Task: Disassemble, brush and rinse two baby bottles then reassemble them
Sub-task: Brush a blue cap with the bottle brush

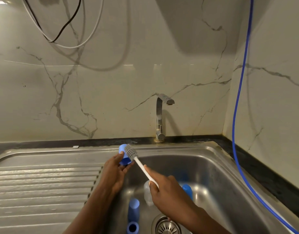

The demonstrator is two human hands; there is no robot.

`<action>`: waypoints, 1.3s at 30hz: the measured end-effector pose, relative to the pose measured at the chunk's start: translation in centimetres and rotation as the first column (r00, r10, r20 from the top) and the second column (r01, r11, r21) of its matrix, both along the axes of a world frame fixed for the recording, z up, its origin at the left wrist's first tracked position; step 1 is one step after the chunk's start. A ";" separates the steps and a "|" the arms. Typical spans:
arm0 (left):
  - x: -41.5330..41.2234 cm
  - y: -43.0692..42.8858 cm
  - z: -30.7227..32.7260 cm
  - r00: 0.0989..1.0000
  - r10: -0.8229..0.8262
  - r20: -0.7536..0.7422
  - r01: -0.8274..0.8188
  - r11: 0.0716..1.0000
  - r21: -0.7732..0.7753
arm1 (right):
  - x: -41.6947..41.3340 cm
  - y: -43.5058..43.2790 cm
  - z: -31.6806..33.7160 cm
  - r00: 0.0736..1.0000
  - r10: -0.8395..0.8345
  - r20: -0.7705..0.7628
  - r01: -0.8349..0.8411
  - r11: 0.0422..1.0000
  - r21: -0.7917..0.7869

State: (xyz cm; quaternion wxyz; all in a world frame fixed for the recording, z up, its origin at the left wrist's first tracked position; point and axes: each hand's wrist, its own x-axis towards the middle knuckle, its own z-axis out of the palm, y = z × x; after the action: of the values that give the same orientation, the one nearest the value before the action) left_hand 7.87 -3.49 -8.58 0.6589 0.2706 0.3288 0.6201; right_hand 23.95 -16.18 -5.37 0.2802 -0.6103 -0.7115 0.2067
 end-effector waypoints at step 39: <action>1.1 -0.8 0.5 0.969 -0.073 -0.234 0.079 0.997 0.015 | 0.5 0.7 -0.4 0.999 -0.034 -0.003 0.034 0.999 0.005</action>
State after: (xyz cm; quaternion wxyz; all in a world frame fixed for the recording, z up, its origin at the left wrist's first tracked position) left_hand 8.99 -4.27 -8.11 0.6356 0.3620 0.3857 0.5623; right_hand 24.48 -15.52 -5.79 0.2863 -0.6213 -0.7011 0.2012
